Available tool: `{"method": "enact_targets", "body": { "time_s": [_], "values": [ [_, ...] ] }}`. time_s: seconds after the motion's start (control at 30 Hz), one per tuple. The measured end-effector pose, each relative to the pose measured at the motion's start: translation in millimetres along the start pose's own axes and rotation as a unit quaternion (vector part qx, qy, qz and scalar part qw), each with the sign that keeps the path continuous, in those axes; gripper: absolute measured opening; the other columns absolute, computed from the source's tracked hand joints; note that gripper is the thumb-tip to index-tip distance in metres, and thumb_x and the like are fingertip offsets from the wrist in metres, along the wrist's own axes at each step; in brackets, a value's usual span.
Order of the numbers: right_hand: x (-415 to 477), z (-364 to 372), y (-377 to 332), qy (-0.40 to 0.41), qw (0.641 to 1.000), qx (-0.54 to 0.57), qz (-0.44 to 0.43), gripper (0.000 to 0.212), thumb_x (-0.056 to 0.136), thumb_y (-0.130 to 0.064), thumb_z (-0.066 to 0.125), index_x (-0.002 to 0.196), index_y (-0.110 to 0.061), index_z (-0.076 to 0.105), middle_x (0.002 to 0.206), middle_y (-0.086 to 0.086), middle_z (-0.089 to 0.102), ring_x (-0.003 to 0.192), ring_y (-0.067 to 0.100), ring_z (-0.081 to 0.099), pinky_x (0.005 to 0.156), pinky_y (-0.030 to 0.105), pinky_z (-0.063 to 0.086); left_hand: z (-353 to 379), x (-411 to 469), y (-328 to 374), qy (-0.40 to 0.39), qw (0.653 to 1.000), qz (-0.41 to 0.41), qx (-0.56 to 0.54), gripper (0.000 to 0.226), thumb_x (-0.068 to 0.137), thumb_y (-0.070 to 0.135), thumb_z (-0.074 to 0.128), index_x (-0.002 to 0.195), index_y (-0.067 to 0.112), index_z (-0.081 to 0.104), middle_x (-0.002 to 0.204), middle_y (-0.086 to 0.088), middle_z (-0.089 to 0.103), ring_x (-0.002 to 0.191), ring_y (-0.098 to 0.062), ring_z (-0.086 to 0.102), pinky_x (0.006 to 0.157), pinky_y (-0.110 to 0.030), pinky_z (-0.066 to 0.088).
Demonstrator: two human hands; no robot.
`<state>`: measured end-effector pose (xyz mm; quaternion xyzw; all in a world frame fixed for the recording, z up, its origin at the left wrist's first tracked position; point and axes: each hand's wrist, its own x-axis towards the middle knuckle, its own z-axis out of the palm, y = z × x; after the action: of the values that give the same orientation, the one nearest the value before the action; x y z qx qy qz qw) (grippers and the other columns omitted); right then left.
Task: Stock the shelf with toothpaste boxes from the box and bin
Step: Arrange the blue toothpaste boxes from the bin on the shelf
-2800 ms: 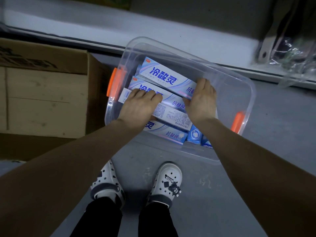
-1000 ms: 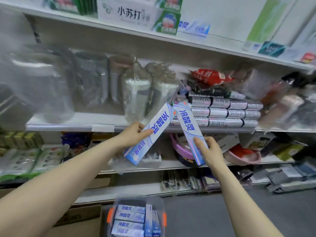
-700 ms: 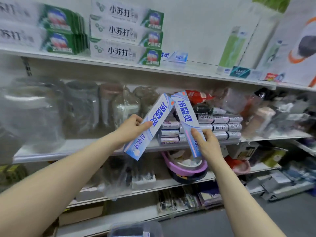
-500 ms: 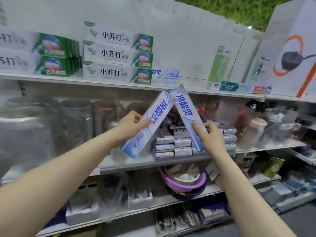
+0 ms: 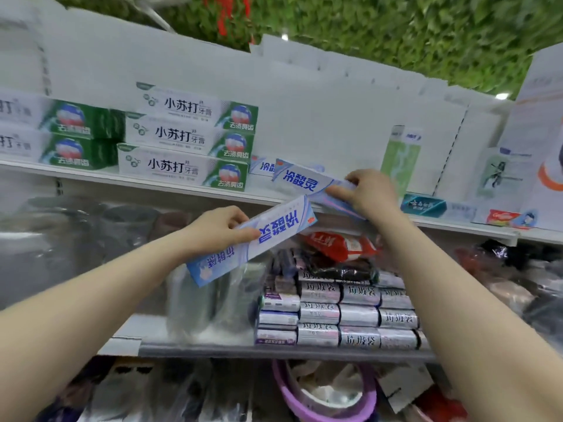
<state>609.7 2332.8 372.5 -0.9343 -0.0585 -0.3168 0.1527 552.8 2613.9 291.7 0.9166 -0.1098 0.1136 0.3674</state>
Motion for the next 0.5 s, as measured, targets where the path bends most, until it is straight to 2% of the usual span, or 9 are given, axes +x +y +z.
{"method": "enact_targets", "body": {
  "time_s": [0.07,0.17,0.3,0.43,0.5],
  "values": [
    [18,7,0,-0.031,0.999,0.003,-0.008,0.048,0.079,-0.054,0.071,0.073,-0.007,0.062,0.064,0.011,0.055,0.071,0.033,0.055,0.05,0.034,0.027,4,3,5,0.002,1.0,-0.003,0.012,0.037,0.082,0.049,0.069,0.108,0.023,0.062,0.102,0.006,0.067,0.092,-0.008,0.063,0.081,-0.028,0.049],
    [43,20,3,-0.07,0.997,0.002,-0.016,0.05,0.077,-0.056,0.072,0.074,-0.007,0.062,0.06,0.006,0.052,0.069,0.031,0.054,0.055,0.033,0.032,11,9,12,0.01,1.0,-0.015,0.025,0.038,0.081,0.049,0.07,0.109,0.024,0.063,0.104,0.008,0.068,0.095,-0.008,0.063,0.087,-0.03,0.051],
    [66,39,7,-0.093,0.995,0.029,-0.032,0.051,0.077,-0.053,0.074,0.094,-0.004,0.07,0.087,0.014,0.07,0.087,0.035,0.064,0.071,0.037,0.049,16,15,18,0.015,0.999,-0.018,0.031,0.036,0.079,0.046,0.074,0.107,0.026,0.063,0.103,0.011,0.069,0.093,-0.007,0.064,0.088,-0.031,0.052],
    [73,52,9,-0.082,0.993,0.062,-0.055,0.043,0.081,-0.043,0.068,0.107,-0.009,0.071,0.105,0.015,0.071,0.1,0.036,0.062,0.085,0.04,0.052,19,17,22,0.022,0.999,-0.019,0.041,0.035,0.078,0.047,0.074,0.106,0.028,0.063,0.103,0.014,0.067,0.096,-0.005,0.063,0.086,-0.026,0.05],
    [68,54,12,-0.037,0.991,0.109,-0.063,0.04,0.088,-0.038,0.063,0.118,-0.011,0.07,0.119,0.012,0.069,0.113,0.034,0.059,0.094,0.038,0.047,19,16,21,0.027,0.998,-0.017,0.05,0.036,0.077,0.047,0.074,0.106,0.03,0.063,0.103,0.014,0.066,0.096,-0.004,0.061,0.084,-0.023,0.048]
  ]
}}
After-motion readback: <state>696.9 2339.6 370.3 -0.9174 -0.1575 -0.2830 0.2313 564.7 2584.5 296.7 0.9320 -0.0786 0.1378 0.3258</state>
